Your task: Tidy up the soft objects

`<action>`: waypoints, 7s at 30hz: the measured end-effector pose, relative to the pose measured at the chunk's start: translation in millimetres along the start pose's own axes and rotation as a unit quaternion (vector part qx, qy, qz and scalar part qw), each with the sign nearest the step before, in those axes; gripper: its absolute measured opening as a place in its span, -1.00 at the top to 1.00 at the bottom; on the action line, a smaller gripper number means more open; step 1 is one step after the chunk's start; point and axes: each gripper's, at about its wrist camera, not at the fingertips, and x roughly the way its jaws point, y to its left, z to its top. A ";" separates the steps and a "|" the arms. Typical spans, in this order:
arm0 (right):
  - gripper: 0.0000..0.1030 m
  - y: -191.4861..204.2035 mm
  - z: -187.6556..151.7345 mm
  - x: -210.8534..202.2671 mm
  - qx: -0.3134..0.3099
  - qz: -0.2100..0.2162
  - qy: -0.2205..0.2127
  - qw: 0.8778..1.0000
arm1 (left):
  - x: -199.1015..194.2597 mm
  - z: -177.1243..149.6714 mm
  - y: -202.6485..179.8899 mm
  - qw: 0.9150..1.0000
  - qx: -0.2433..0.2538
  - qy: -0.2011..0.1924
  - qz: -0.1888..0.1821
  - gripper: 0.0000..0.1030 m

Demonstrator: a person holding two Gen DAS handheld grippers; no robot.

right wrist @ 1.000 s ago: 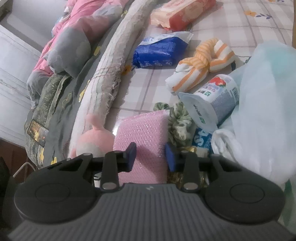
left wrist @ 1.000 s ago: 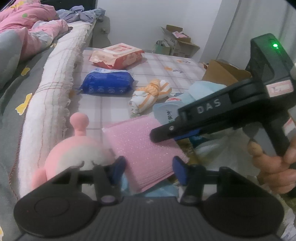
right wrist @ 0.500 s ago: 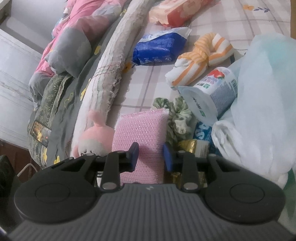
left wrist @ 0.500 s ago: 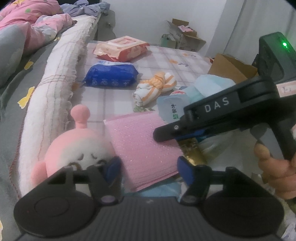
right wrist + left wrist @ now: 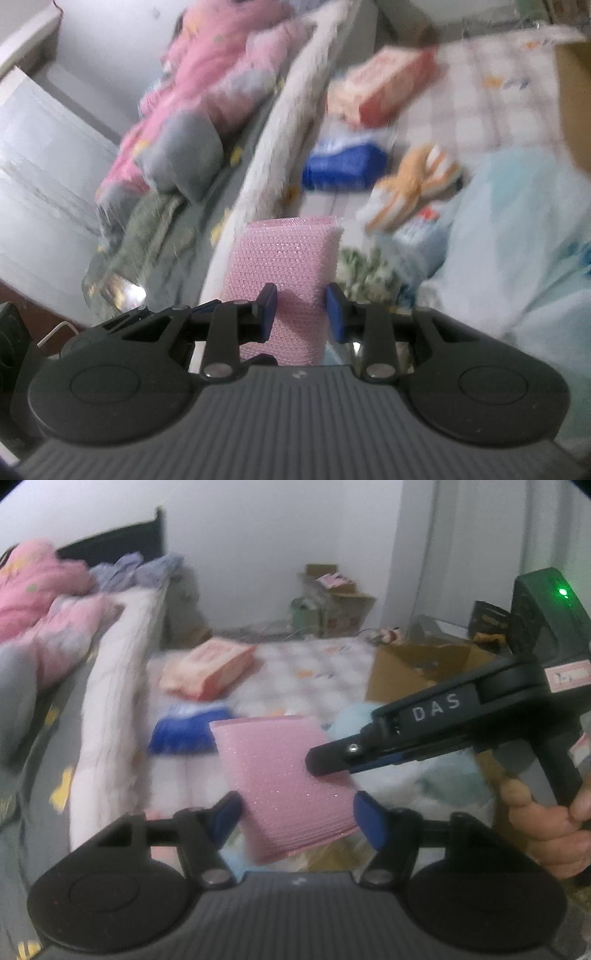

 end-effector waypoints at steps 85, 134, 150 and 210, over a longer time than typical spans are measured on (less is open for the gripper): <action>0.23 27.4 141.3 55.9 -0.046 -0.054 0.045 0.996 | 83.9 42.5 127.5 0.991 -0.116 0.069 -0.002 -0.34; 0.51 -16.8 168.7 192.9 0.032 0.018 0.191 0.981 | 179.8 27.7 182.1 0.936 -0.281 0.209 -0.023 -0.14; 0.48 8.0 114.4 193.6 0.052 0.053 0.232 0.970 | 101.3 -5.6 200.0 0.934 -0.293 0.199 -0.044 -0.27; 0.19 16.9 133.4 173.9 0.026 0.037 0.177 0.983 | 77.5 46.6 149.9 0.962 -0.233 0.139 -0.017 -0.29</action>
